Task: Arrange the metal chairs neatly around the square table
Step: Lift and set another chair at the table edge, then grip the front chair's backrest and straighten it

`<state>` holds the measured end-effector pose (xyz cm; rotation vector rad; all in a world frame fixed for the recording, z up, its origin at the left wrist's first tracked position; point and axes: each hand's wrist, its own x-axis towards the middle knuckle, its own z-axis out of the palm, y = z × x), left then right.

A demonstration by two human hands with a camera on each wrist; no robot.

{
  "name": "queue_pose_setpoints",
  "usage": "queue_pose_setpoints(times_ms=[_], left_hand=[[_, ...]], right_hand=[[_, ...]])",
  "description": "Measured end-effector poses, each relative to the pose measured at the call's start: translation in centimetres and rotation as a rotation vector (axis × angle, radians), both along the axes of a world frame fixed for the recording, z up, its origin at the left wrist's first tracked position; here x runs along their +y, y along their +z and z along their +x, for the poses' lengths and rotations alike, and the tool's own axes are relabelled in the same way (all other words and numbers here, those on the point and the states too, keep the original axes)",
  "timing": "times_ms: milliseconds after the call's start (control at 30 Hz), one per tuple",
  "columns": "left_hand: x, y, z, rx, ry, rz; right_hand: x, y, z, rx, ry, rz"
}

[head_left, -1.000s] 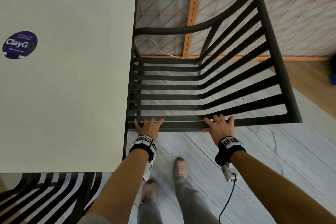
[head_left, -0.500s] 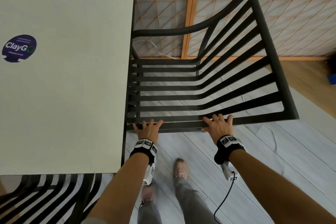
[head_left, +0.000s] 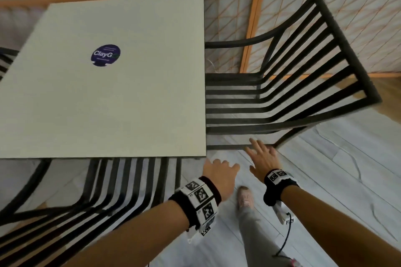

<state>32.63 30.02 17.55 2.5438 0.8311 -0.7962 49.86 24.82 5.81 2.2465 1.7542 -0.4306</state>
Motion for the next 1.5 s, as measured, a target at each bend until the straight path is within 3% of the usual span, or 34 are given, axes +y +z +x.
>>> queue_pose_setpoints(times_ms=[133, 400, 633, 700, 767, 833, 900, 1500], left_hand=[[-2.0, 5.7, -9.8, -0.044, -0.014, 0.055], [-1.2, 11.3, -28.7, 0.301, 0.088, 0.022], [0.5, 9.7, -41.5, 0.51, 0.355, -0.15], [0.6, 7.8, -44.7, 0.443, 0.443, -0.091], [0.4, 5.6, -47.1, 0.23, 0.543, 0.038], [-0.2, 3.9, -48.4, 0.068, 0.596, 0.154], [-0.8, 3.0, -48.5, 0.029, 0.606, 0.22], [-2.6, 1.1, -47.5, -0.025, 0.644, 0.259]], right_hand=[[-2.6, 1.5, -10.1, 0.138, 0.07, 0.019], [-5.6, 4.7, -28.4, 0.311, 0.223, 0.05], [-6.3, 5.4, -34.3, 0.513, 0.149, 0.102], [-6.0, 4.7, -35.1, 0.622, 0.112, 0.169], [-5.8, 3.6, -35.9, 0.695, 0.037, 0.239], [-5.8, 2.7, -36.5, 0.727, -0.03, 0.311], [-6.0, 2.4, -36.9, 0.76, -0.066, 0.342], [-7.1, 3.5, -35.6, 0.791, -0.069, 0.307]])
